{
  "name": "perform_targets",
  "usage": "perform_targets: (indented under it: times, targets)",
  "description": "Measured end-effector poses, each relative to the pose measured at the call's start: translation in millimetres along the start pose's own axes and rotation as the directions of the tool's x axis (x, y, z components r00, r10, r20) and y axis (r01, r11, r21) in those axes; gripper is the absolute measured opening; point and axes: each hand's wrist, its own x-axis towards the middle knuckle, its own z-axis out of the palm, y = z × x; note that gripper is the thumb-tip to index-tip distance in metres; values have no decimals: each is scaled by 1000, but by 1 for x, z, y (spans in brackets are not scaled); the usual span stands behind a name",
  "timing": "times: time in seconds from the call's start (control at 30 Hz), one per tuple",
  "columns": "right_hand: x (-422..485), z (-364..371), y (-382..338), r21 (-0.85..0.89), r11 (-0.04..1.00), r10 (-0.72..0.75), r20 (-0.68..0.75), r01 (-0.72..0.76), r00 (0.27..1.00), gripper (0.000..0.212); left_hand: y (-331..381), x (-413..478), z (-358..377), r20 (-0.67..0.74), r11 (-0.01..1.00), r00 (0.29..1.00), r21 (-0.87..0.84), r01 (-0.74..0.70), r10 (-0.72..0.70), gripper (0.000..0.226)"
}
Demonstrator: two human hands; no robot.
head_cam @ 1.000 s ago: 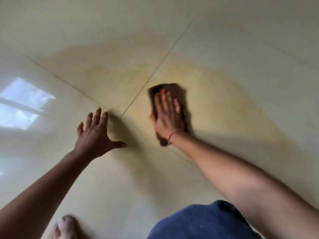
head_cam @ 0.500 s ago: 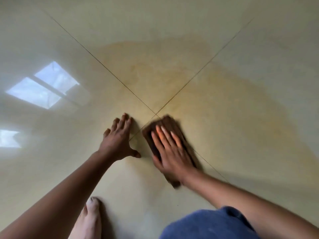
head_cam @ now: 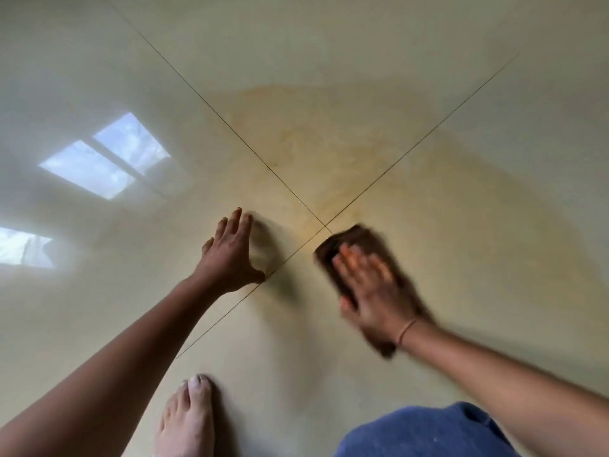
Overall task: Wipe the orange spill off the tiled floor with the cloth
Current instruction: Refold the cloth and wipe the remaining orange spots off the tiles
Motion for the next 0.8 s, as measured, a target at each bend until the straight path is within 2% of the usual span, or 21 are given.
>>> perform_targets:
  times: [0.03, 0.07, 0.1, 0.13, 0.17, 0.2, 0.23, 0.3, 0.33, 0.4, 0.43, 0.47, 0.5, 0.53, 0.57, 0.6, 0.63, 0.7, 0.77, 0.8]
  targets:
    - [21, -5, 27, -11, 989, 147, -23, -147, 989, 74, -3, 7, -3, 0, 1000, 1000, -16, 15, -15, 128]
    - [54, -12, 45, 6, 943, 334, -44, -334, 942, 74, -7, 14, -5, -6, 998, 999, -43, 41, -41, 130]
    - [91, -22, 54, 46, 865, 502, -76, -500, 862, 73, -9, 22, -9, -14, 994, 997, -79, 72, -73, 132]
    - [129, -29, 52, 89, 799, 601, -87, -594, 795, 71, -12, 28, -13, -23, 988, 994, -115, 105, -108, 134]
    - [162, -31, 40, 101, 780, 625, -91, -617, 775, 70, -14, 34, -17, -27, 982, 990, -133, 131, -135, 135]
    - [189, -26, 18, 90, 811, 585, -92, -578, 806, 69, -18, 37, -21, -24, 980, 988, -131, 151, -155, 135]
    - [206, -20, -9, 74, 869, 494, -80, -489, 866, 69, -20, 38, -23, -16, 980, 986, -114, 161, -164, 135]
    - [204, -10, -63, 38, 971, 237, -26, -236, 971, 68, -25, 36, -25, 2, 984, 986, -68, 166, -166, 135]
    - [190, -4, -79, 16, 996, 86, 15, -86, 996, 69, -29, 34, -24, -1, 986, 987, -54, 158, -158, 135]
    - [165, -5, -75, 3, 985, -171, 109, 172, 979, 72, -36, 30, -21, -5, 988, 990, -54, 144, -144, 134]
    - [171, -8, -59, -2, 970, -241, 108, 243, 964, 73, -39, 29, -20, 4, 988, 991, -70, 137, -137, 134]
    - [185, -13, -42, -21, 973, -226, 94, 229, 969, 74, -38, 30, -19, 18, 988, 992, -85, 126, -125, 133]
    - [208, -19, -32, -26, 992, -121, 70, 123, 990, 73, -40, 30, -18, 30, 987, 992, -102, 121, -119, 133]
    - [233, -22, -27, -7, 998, 57, 18, -57, 998, 71, -41, 30, -17, 34, 986, 993, -116, 116, -113, 133]
    - [255, -24, -33, 6, 975, 221, -31, -221, 975, 70, -41, 31, -16, 32, 985, 993, -129, 116, -113, 133]
    - [269, -23, -48, 7, 950, 312, -60, -313, 948, 69, -41, 32, -15, 34, 983, 992, -138, 121, -118, 134]
    - [275, -19, -68, 5, 956, 294, -64, -295, 954, 69, -41, 32, -14, 35, 981, 992, -145, 125, -121, 134]
    - [259, -8, -100, -40, 999, 29, 61, -27, 998, 67, -41, 32, -13, 26, 983, 993, -142, 114, -112, 134]
    - [233, -7, -87, -44, 963, -259, 143, 268, 955, 66, -40, 32, -14, 30, 985, 993, -129, 115, -112, 134]
    - [232, -13, -68, -46, 952, -294, 136, 303, 946, 67, -39, 31, -15, 34, 985, 992, -120, 126, -122, 135]
